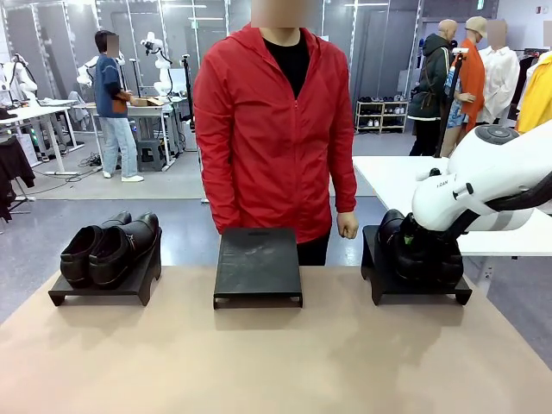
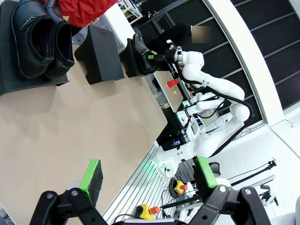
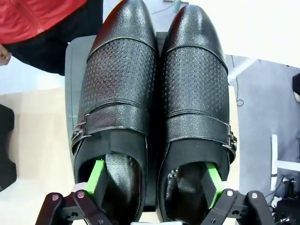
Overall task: Place the shoes on the stand as instructed by the person.
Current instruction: Pick up another pair of Shoes and place it on the Shoes Stand indicated by the person.
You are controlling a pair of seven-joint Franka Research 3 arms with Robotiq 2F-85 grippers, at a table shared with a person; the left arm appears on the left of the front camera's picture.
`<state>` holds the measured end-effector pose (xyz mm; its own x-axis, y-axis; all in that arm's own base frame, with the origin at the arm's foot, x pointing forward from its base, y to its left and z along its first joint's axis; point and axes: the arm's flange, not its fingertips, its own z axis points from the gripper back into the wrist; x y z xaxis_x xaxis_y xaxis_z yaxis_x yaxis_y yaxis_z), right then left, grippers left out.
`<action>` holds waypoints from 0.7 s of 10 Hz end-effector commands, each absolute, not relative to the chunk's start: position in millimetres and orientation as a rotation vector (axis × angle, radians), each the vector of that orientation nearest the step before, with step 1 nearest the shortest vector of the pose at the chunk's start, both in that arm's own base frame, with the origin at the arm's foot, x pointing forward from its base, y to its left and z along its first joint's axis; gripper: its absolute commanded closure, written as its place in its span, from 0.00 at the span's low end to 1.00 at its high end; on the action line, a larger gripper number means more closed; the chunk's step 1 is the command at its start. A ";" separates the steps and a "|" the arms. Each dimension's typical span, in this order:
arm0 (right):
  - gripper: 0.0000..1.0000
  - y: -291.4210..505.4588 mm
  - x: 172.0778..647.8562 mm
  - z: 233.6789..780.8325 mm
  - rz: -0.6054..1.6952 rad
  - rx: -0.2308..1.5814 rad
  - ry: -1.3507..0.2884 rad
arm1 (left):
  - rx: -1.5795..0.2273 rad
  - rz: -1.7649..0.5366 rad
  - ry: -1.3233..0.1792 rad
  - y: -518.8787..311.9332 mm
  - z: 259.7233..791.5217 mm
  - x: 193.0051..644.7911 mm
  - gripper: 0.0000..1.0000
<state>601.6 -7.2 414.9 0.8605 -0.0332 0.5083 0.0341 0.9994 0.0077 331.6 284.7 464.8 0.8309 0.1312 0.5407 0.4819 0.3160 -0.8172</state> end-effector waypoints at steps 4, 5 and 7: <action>0.00 -6.8 601.5 414.7 -0.036 -0.001 -0.535 | -1.249 -0.255 -0.603 282.0 465.5 329.1 0.00; 0.00 -6.8 601.5 414.7 -0.036 -0.001 -0.535 | -1.249 -0.255 -0.603 282.0 465.5 329.1 0.00; 0.00 -7.2 601.6 414.9 -0.035 -0.002 -0.533 | -1.249 -0.255 -0.603 282.0 465.5 329.1 0.00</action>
